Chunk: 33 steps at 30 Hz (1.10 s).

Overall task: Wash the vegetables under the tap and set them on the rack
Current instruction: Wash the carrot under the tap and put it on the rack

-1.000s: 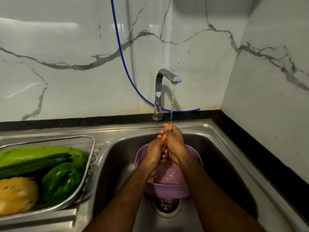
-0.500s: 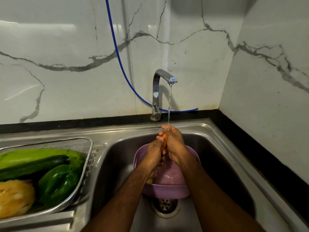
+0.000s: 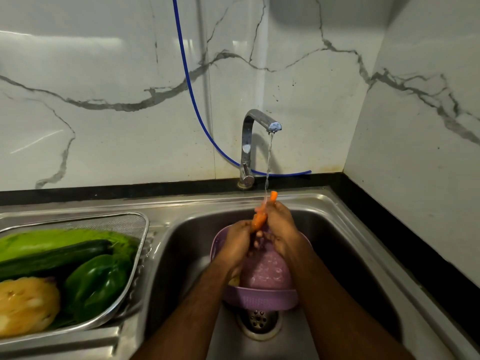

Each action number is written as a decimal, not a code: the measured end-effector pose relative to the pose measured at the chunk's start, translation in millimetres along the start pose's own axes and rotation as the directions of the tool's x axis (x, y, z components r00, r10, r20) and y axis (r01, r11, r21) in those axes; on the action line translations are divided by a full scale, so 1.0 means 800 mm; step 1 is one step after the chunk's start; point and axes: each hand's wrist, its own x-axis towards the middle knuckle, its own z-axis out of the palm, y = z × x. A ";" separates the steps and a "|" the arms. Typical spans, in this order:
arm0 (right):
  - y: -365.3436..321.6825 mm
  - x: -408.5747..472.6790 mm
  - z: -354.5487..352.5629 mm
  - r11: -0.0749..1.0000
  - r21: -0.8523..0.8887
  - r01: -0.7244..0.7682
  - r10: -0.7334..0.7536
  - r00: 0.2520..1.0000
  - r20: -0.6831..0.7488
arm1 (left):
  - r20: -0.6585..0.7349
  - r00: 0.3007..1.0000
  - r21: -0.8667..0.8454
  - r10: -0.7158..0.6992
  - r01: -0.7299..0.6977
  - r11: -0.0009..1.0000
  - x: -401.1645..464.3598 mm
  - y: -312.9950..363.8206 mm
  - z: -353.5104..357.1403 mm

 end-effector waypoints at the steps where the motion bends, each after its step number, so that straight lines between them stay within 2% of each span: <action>1: 0.000 0.001 -0.003 0.997 0.077 0.000 -0.002 1.000 0.015 | -0.005 1.000 0.058 0.026 -0.026 0.998 0.001 -0.005 0.000; 4: -0.001 -0.001 -0.008 0.991 0.131 -0.022 0.012 0.997 0.078 | -0.036 0.997 0.135 0.067 -0.061 0.989 0.006 -0.017 0.002; 9: 0.000 -0.001 -0.004 0.981 0.184 -0.058 0.036 0.992 0.118 | -0.135 0.985 0.121 0.103 -0.086 0.989 0.010 -0.017 0.003; 14: 0.002 0.001 -0.001 0.983 0.181 -0.027 -0.015 0.974 0.228 | -0.210 0.960 0.177 0.185 -0.148 0.973 0.011 -0.011 0.003; 16: 0.002 0.002 0.003 0.986 0.166 0.000 -0.034 0.979 0.199 | -0.206 0.950 0.238 0.235 -0.185 0.954 0.011 -0.010 0.001; 19: 0.001 0.002 0.009 0.991 0.131 -0.007 -0.002 0.998 0.068 | -0.193 0.930 0.341 0.312 -0.234 0.910 0.007 -0.009 0.006; 21: 0.000 0.002 0.011 0.990 0.142 -0.016 0.017 1.000 -0.003 | -0.182 0.930 0.342 0.320 -0.245 0.907 0.004 -0.008 0.008; 24: 0.000 0.002 0.010 0.984 0.174 -0.034 0.038 0.999 -0.018 | -0.140 0.938 0.342 0.319 -0.257 0.904 0.003 -0.010 0.011; 27: -0.003 0.001 0.000 0.950 0.291 -0.110 0.082 0.991 0.107 | -0.135 0.926 0.362 0.353 -0.285 0.887 0.004 -0.011 0.014; 33: -0.006 -0.008 -0.017 0.921 0.361 -0.148 0.012 0.935 0.353 | -0.160 0.903 0.391 0.399 -0.313 0.866 0.015 -0.009 0.004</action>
